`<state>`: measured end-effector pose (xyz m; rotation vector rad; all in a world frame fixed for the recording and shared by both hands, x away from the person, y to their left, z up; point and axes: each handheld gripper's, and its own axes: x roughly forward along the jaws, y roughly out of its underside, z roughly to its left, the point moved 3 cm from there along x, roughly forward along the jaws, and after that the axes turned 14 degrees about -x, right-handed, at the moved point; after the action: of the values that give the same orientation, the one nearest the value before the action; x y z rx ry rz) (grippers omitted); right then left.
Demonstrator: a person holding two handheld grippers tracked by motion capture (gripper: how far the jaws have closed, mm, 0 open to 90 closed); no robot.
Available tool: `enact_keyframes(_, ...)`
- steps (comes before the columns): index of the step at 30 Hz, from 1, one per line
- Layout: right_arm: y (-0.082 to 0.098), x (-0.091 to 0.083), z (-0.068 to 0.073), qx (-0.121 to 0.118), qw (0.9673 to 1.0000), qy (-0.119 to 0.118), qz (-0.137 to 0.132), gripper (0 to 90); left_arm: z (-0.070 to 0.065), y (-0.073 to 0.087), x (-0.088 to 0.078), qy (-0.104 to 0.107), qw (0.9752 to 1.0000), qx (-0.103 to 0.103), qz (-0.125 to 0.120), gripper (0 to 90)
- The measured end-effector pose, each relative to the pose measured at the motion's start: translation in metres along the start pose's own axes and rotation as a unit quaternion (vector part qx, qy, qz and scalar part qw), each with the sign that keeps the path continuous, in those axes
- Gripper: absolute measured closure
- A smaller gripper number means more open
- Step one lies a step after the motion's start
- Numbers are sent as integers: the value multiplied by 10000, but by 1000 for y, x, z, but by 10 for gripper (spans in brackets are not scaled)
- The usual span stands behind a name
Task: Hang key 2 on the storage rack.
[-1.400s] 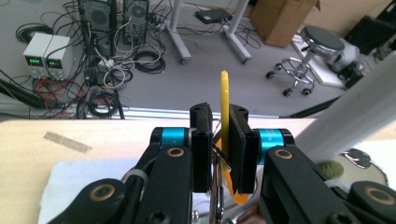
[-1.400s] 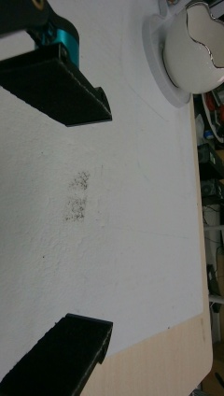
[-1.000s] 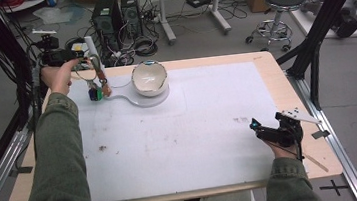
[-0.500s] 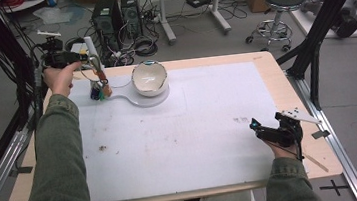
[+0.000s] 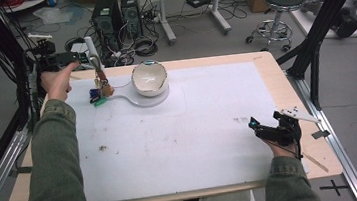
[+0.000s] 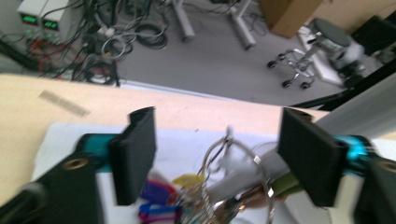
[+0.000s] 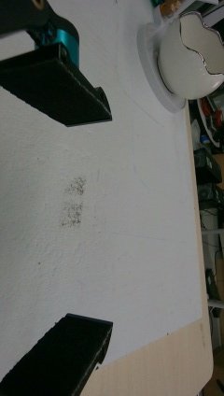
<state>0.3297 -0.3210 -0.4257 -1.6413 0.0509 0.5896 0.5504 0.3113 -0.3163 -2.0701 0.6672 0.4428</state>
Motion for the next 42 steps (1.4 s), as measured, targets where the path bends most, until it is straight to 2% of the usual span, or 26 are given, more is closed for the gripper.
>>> enact_keyframes(3,-1,1,2,15,10000,-32,0,15,4,5,-6,79,9999,-73,82,204)
enact_keyframes(7,-2,5,4,-42,10000,-62,8,15,8,9,-14,-177,9998,18,36,85)
enact_keyframes(9,-3,5,5,-44,10000,-81,9,15,8,10,-19,-248,9997,47,-22,56)
enact_keyframes(15,-4,6,4,-32,10000,-90,-19,15,7,16,-30,-120,9997,143,-183,56)
enact_keyframes(22,-3,5,3,-58,10000,-62,2,15,8,23,-38,-52,9997,61,-237,47)
enact_keyframes(24,-2,4,3,-46,10000,-58,8,15,7,25,-39,-42,9998,33,-202,16)
enact_keyframes(33,-2,2,1,-32,10000,-33,-16,15,4,39,-43,61,9998,121,-160,16)
enact_keyframes(36,-2,1,1,-29,10000,-31,-9,15,1,43,-44,3,9996,181,-198,16)
enact_keyframes(42,-2,0,0,-22,10000,-14,-23,15,-4,50,-53,132,9992,294,-250,16)
